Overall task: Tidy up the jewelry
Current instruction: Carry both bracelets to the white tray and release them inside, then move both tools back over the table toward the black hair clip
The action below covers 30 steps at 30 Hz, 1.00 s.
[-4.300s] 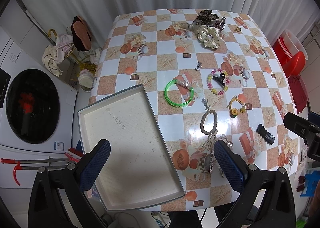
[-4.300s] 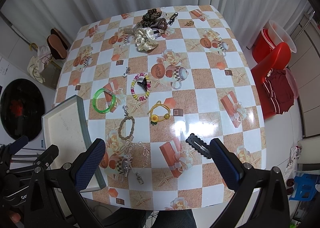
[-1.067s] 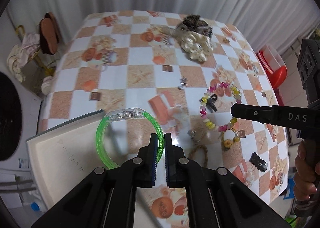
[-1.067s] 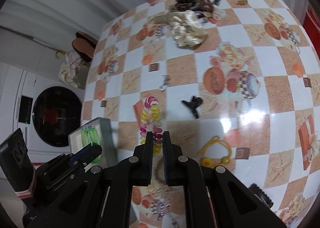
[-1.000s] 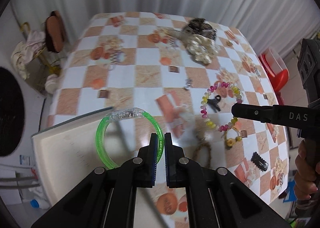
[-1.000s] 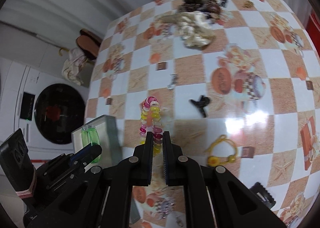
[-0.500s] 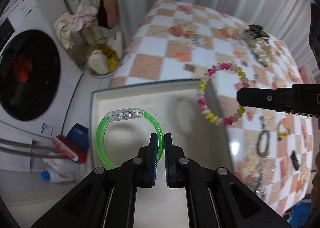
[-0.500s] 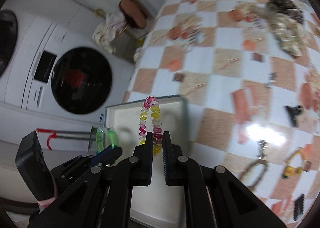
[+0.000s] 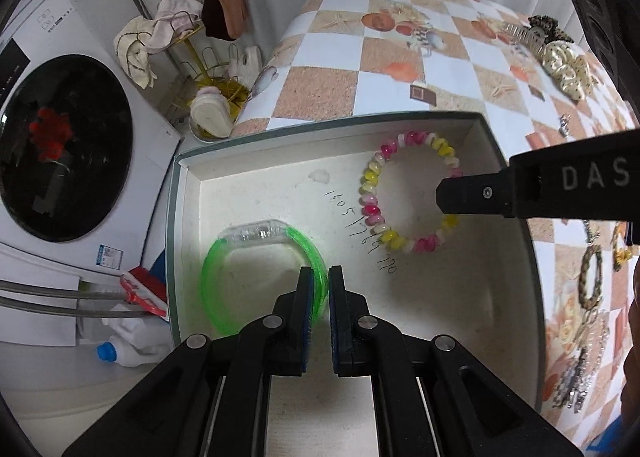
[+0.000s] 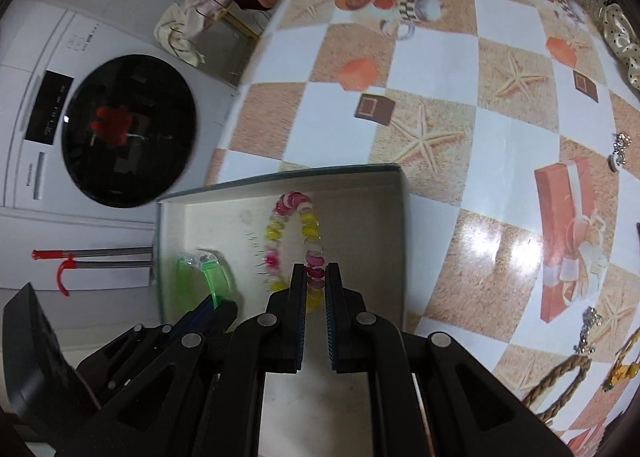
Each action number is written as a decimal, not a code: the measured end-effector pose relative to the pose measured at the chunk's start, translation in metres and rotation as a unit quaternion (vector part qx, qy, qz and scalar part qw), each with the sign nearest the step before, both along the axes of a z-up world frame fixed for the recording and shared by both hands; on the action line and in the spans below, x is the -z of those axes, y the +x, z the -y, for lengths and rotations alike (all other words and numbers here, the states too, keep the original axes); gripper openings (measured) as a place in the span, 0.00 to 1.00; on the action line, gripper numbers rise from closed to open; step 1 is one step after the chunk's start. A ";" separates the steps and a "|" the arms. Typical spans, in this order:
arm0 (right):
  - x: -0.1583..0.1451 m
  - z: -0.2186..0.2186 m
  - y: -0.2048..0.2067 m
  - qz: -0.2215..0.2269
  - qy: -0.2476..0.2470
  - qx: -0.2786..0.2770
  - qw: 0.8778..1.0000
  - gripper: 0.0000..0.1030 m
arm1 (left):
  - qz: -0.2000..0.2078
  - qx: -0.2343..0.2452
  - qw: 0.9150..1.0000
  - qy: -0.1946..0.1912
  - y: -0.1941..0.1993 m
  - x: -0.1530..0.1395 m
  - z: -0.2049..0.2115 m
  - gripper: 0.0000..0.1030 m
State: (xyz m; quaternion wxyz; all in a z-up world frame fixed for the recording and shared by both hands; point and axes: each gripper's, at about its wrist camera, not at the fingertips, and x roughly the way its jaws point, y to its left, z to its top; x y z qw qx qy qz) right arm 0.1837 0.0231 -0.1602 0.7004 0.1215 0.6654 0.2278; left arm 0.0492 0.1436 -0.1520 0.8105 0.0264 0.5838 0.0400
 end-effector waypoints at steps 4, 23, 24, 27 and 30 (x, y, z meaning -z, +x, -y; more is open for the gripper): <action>0.008 -0.001 0.003 -0.007 -0.011 -0.005 1.000 0.10 | -0.013 0.001 1.000 0.005 0.001 0.007 0.002 0.11; -0.043 0.023 0.002 0.031 0.025 0.040 0.998 0.57 | -0.032 -0.007 0.999 0.008 0.004 -0.003 0.006 0.12; -0.048 0.028 0.001 0.036 0.024 0.046 0.998 0.60 | -0.033 -0.005 0.999 0.008 0.004 -0.004 0.007 0.12; -0.062 0.044 -0.010 0.046 0.014 0.059 0.997 0.61 | -0.039 0.002 0.999 0.009 0.004 -0.008 0.012 0.12; -0.068 0.054 -0.029 0.045 -0.007 0.059 0.997 0.61 | -0.050 0.005 0.999 0.005 0.003 -0.010 0.015 0.12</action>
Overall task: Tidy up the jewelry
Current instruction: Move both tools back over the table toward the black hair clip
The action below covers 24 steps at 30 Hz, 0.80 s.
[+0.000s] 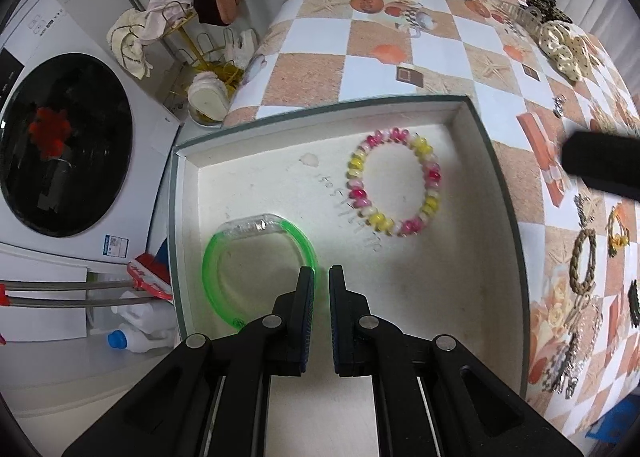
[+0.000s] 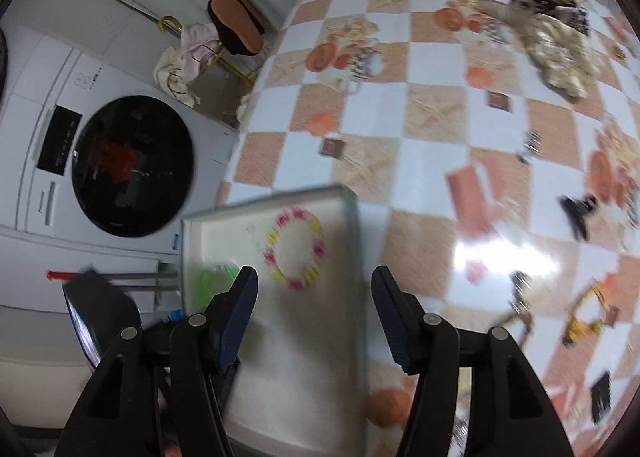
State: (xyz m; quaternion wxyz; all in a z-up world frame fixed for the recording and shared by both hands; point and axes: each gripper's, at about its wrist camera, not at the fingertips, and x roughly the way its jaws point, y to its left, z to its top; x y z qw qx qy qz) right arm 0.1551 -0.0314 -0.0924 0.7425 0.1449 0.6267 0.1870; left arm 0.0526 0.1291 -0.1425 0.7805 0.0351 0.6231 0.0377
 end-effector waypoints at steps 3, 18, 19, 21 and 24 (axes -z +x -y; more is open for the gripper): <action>-0.004 0.012 -0.020 0.004 -0.025 -0.003 1.000 0.61 | -0.015 0.006 1.000 -0.002 -0.001 -0.001 0.005 0.12; -0.022 0.086 -0.093 0.010 -0.112 0.041 0.993 0.77 | -0.065 0.081 0.995 0.010 -0.009 -0.013 0.056 0.67; -0.025 0.089 -0.095 0.013 -0.114 0.044 0.992 0.77 | -0.065 0.083 0.994 0.014 -0.009 -0.015 0.059 1.00; -0.031 0.097 -0.097 0.019 -0.120 0.054 0.991 0.77 | -0.043 0.089 0.994 0.035 -0.008 -0.021 0.065 1.00; -0.036 0.110 -0.099 0.024 -0.124 0.070 0.990 0.77 | -0.041 0.107 0.993 0.031 -0.004 -0.024 0.077 1.00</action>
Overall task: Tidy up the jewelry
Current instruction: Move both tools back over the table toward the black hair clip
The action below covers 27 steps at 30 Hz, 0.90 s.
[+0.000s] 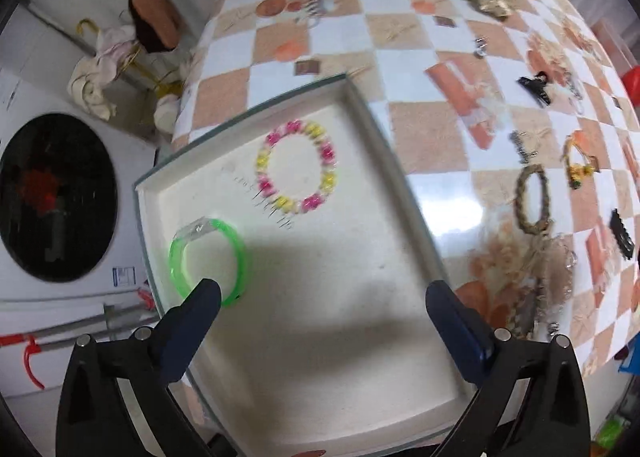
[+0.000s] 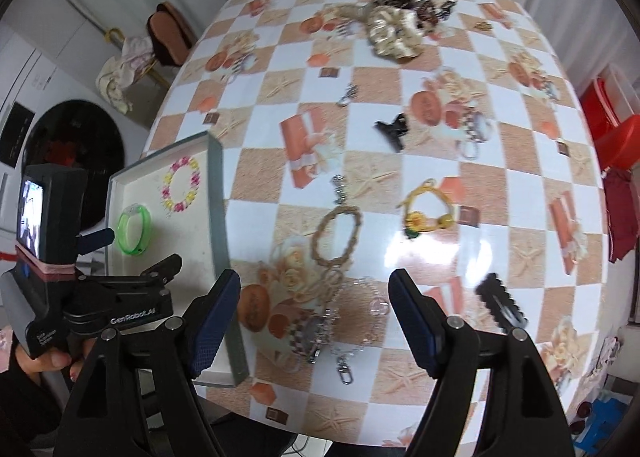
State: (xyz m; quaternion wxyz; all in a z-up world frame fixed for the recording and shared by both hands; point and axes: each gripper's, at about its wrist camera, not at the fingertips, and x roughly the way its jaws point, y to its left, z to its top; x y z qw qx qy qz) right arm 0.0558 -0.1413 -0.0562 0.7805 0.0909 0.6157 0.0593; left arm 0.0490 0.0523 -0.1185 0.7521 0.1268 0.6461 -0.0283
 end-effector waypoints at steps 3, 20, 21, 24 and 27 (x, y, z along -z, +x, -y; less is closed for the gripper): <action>-0.002 0.011 -0.003 0.002 -0.003 0.014 1.000 0.78 | 0.008 0.020 1.000 0.005 0.006 -0.004 0.017 1.00; 0.003 0.070 -0.014 0.022 -0.025 0.061 0.998 0.89 | 0.003 0.078 0.997 -0.021 0.016 -0.023 0.072 1.00; 0.007 0.075 -0.014 0.009 -0.025 0.060 0.998 0.89 | 0.002 0.080 0.997 -0.021 0.015 -0.022 0.074 1.00; 0.016 0.091 -0.019 -0.005 -0.027 0.072 0.997 0.89 | 0.001 0.086 0.996 -0.019 0.011 -0.022 0.081 1.00; 0.024 0.108 -0.026 -0.020 -0.027 0.085 0.996 0.89 | 0.000 0.089 0.996 -0.020 0.008 -0.021 0.086 1.00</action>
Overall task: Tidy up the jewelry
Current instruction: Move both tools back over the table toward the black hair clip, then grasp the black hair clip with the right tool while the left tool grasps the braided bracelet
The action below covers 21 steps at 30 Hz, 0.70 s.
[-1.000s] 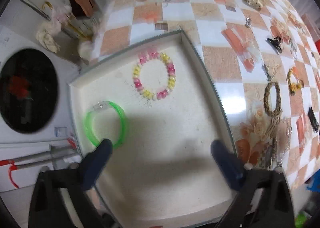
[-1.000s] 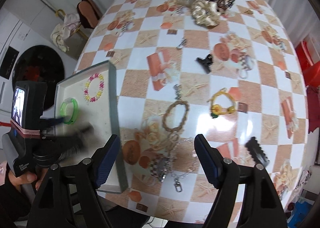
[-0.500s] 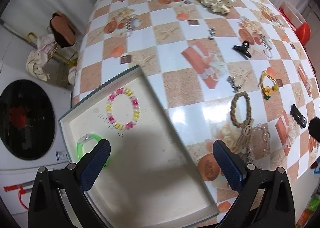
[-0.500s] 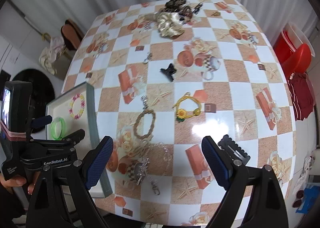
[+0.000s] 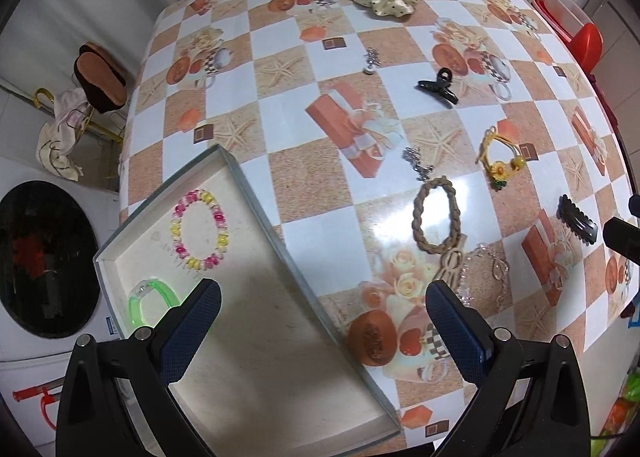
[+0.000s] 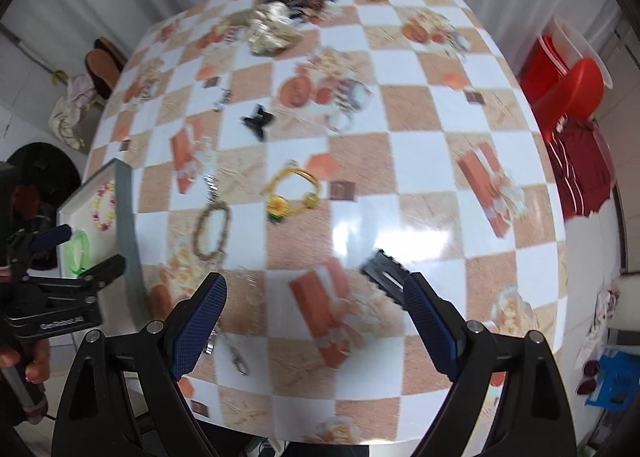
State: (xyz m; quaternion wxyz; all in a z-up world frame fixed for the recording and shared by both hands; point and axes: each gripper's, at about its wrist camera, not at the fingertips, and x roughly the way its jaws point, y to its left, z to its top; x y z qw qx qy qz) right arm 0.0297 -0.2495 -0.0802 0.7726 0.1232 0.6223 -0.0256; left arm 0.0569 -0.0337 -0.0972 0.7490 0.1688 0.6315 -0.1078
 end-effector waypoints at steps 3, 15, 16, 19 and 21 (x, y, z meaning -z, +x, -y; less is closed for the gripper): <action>0.008 0.017 -0.007 -0.015 0.009 0.013 1.000 0.89 | 0.002 -0.002 1.000 0.000 -0.002 0.000 0.004 1.00; 0.041 0.062 -0.026 -0.045 0.032 0.045 0.997 0.89 | -0.009 -0.007 0.999 -0.031 0.000 0.010 0.019 1.00; 0.045 0.063 -0.025 -0.050 0.031 0.041 0.997 0.89 | -0.011 -0.006 0.999 -0.032 0.000 0.011 0.021 1.00; 0.054 0.062 -0.022 -0.060 0.020 0.025 0.998 0.89 | -0.016 -0.004 0.999 -0.038 0.000 0.017 0.027 1.00; 0.060 0.060 -0.019 -0.067 0.015 0.014 0.998 0.89 | -0.019 -0.002 0.999 -0.037 0.001 0.022 0.031 1.00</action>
